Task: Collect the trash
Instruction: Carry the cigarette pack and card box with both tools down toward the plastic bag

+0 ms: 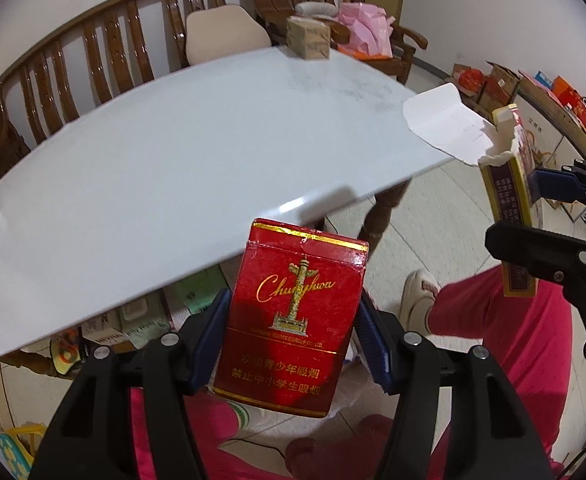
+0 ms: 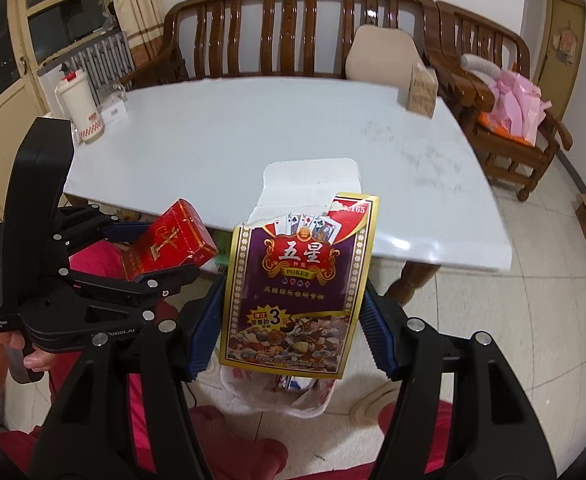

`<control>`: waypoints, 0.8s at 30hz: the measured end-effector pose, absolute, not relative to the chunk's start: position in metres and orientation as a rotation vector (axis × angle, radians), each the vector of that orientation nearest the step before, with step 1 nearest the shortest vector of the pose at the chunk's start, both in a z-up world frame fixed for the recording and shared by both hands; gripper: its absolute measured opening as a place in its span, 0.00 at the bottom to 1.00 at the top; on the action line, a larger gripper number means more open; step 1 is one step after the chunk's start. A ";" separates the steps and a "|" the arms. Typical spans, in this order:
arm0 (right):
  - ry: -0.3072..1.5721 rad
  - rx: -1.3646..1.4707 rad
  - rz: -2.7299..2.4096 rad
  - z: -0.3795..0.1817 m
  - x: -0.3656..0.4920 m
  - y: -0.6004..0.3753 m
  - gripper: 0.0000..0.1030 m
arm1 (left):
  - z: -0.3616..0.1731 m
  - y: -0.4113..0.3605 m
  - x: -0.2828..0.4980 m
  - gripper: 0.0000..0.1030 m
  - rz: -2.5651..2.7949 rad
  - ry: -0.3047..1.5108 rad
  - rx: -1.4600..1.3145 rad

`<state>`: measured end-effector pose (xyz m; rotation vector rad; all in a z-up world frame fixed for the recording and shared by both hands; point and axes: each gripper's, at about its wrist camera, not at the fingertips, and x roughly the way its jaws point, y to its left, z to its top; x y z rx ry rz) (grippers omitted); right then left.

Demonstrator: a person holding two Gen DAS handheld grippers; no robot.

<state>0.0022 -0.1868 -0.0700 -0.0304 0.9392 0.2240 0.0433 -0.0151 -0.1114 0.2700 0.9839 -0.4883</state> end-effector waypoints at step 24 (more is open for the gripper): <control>1.235 0.037 0.174 -0.222 0.018 -0.194 0.60 | -0.266 -0.036 0.060 0.57 -0.519 1.319 0.269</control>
